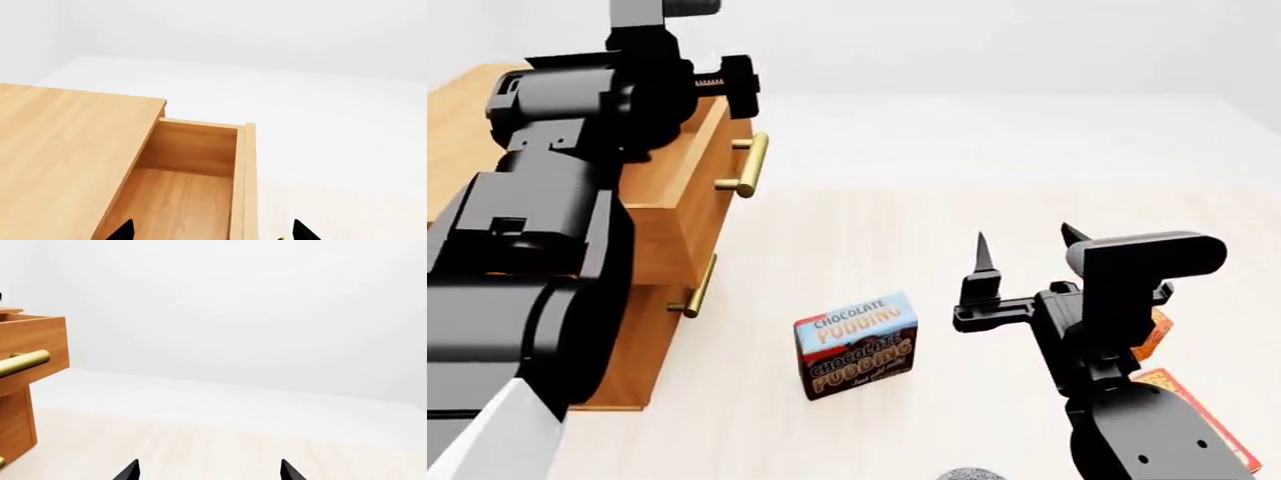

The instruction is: Put the bowl in the top drawer of the cabinet.

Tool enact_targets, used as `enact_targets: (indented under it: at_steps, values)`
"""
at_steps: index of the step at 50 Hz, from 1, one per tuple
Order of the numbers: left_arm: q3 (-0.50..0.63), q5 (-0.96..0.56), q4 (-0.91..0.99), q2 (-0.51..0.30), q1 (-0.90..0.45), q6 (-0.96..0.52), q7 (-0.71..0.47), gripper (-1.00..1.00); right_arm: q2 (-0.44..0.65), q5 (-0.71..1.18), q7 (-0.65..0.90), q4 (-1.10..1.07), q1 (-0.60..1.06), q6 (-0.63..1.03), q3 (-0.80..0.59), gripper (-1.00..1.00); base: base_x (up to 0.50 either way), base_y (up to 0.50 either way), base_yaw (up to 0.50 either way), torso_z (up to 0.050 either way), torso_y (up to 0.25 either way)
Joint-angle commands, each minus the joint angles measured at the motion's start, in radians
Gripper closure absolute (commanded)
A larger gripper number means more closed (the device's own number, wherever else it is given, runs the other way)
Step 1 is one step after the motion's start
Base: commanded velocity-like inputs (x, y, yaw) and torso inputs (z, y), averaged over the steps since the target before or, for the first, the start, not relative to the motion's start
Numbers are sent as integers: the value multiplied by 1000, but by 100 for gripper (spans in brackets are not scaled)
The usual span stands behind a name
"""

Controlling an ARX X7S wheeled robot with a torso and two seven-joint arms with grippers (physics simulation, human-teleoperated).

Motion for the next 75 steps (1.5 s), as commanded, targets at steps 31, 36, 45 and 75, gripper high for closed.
enact_targets:
  at_steps: [31,36,45,75]
  values:
    - [-266,133,-37,16,40,-37,5,-100,-3,16,7,62,-31,-87,25,-100,0,0,0,0,0]
    - [-302,131,-37,20,31,-83,-38,-100,-2,15,9,71,-33,-92,22,-100,0,0,0,0,0]
    - [-430,90,-37,11,27,-141,-6,-100,0,21,10,79,-40,-103,26,-100,0,0,0,0,0]
    - [-688,94,-36,37,25,-228,7,-100,25,45,10,73,-59,-95,33,-100,0,0,0,0,0]
